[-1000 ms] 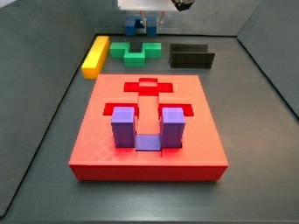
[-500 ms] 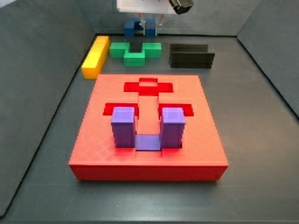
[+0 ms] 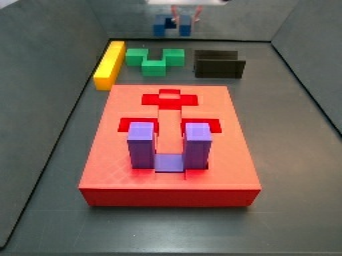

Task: Pick up the blue object. Move up. Place the blue object on the fixture. Regrasp the blue object. Move to above the board. Insert the blue object.
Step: Place the blue object on the fixture.

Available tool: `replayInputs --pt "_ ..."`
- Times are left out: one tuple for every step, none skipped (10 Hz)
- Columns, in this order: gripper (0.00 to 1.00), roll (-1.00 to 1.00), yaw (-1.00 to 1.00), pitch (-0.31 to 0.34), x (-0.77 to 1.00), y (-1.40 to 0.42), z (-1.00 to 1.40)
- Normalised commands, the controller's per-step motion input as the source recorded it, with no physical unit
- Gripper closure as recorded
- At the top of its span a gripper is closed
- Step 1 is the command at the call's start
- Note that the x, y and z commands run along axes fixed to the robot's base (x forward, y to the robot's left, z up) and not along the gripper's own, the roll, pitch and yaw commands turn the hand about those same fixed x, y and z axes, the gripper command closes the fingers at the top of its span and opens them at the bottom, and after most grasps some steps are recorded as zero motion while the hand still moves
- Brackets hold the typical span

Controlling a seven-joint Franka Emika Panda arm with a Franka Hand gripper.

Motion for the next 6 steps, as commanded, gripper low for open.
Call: replayInputs --pt "1.00 0.09 0.24 0.000 0.43 -0.67 0.80" --pt "1.00 0.05 0.29 0.000 0.41 -0.66 0.80" --pt "1.00 0.00 0.36 0.000 0.30 -0.63 0.73" --pt "1.00 0.00 0.38 0.000 0.27 -0.62 0.66" --pt "1.00 0.00 0.36 0.000 0.25 -0.64 0.57" --pt "1.00 0.00 0.36 0.000 0.25 -0.64 0.41"
